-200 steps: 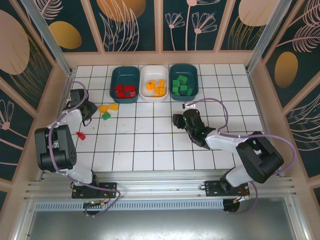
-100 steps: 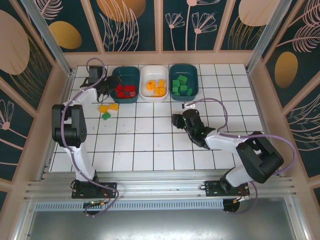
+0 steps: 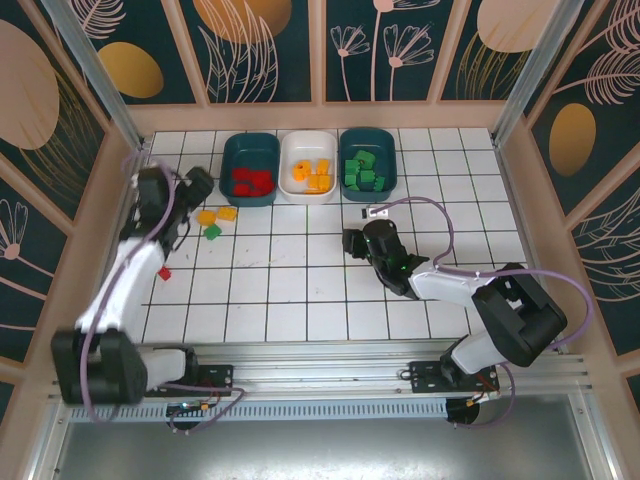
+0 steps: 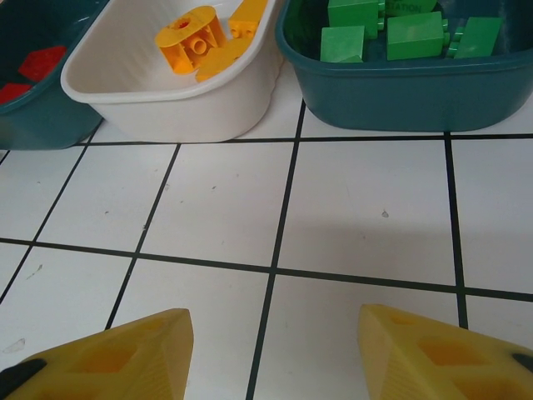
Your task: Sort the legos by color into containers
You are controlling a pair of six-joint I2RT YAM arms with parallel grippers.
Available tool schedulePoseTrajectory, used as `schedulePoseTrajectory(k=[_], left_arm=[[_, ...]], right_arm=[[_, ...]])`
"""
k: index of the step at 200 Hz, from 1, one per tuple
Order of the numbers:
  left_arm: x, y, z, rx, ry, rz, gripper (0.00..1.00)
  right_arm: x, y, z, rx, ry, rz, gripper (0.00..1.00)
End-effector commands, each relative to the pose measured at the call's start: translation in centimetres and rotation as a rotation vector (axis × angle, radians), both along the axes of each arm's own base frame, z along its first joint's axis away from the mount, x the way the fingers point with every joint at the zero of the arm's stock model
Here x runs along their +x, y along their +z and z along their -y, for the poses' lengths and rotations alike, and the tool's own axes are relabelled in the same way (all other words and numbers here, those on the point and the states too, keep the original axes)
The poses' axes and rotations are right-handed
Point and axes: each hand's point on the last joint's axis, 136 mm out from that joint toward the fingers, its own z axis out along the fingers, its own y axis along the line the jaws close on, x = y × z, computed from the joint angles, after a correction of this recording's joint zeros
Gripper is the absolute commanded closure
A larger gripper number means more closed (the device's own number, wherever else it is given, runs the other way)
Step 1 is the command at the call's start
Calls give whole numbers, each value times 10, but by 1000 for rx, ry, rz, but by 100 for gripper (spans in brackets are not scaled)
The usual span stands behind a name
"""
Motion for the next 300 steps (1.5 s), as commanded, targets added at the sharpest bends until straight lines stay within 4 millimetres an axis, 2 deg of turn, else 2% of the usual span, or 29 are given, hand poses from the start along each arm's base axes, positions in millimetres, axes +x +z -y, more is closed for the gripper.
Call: schedulePoseTrajectory(k=[1,20,44,81,119,140,175,228,257,277,300], left_arm=[[-66,-77,-47,-5,194,-261,10],[-84,-102,-57,-45,218,-328,10],[-84,-131,-55,-167,218,-385,13],[-84,-135,-78,-135,282,-426,13],[-95,-156,-79,-154,301,-499,12],[-98,-163,-88,-137,333,-514,11],[-83,-161,-103,-124,357,-471,12],[-69,-183,-94,-205,320,-469,28],[-61,-187,-91,-227,292,-456,38],[-59,-188,-88,-234,273,-448,49],[-57,-191,-83,-250,248,-442,55]], right_arm=[[5,18,-1,8,-18,47,44],[4,18,-3,19,-8,42,44],[3,18,-4,19,-4,38,43],[2,20,-3,22,-6,42,42],[3,21,-4,30,-4,40,40],[2,20,-4,30,-2,38,40],[3,19,-4,27,-3,37,40],[3,15,-7,24,5,25,40],[4,15,-8,25,5,26,40],[5,14,-7,17,-2,26,40],[5,15,-7,20,-3,31,40]])
